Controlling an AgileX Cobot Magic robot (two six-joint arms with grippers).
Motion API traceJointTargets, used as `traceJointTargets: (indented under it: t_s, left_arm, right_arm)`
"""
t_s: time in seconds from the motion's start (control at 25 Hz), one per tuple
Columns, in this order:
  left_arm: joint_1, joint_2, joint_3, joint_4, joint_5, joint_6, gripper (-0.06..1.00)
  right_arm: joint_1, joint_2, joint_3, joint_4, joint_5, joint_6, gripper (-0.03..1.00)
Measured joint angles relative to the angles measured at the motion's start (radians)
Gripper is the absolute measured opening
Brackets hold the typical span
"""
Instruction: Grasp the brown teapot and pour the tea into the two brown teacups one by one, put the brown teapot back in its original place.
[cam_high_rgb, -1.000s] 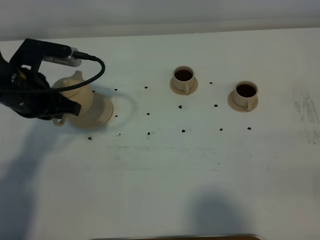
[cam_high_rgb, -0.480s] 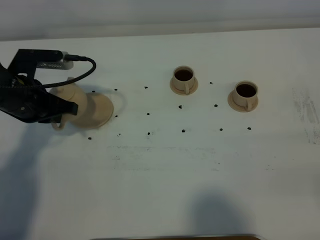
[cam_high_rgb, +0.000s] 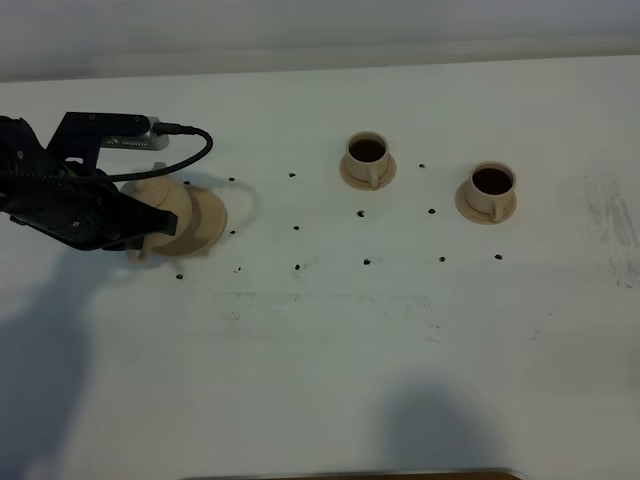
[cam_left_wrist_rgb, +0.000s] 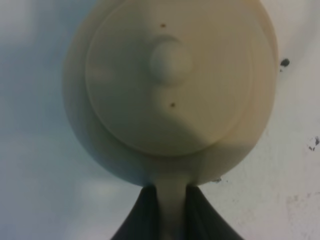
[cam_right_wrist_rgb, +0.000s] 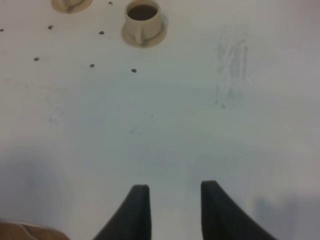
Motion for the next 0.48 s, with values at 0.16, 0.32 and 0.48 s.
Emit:
traceJointTargets:
  t_s: [0.16, 0.32, 0.48]
  left_arm:
    - [0.000, 0.006, 0.000, -0.004, -0.013, 0.011, 0.16]
    - [0.000, 0.034, 0.000, -0.011, -0.025, 0.027, 0.16]
    - [-0.002, 0.058, -0.007, -0.011, -0.025, 0.029, 0.16]
  right_arm:
    - [0.000, 0.000, 0.000, 0.000, 0.000, 0.000, 0.24]
    - [0.000, 0.000, 0.000, 0.000, 0.000, 0.000, 0.24]
    - [0.000, 0.000, 0.000, 0.000, 0.000, 0.000, 0.24]
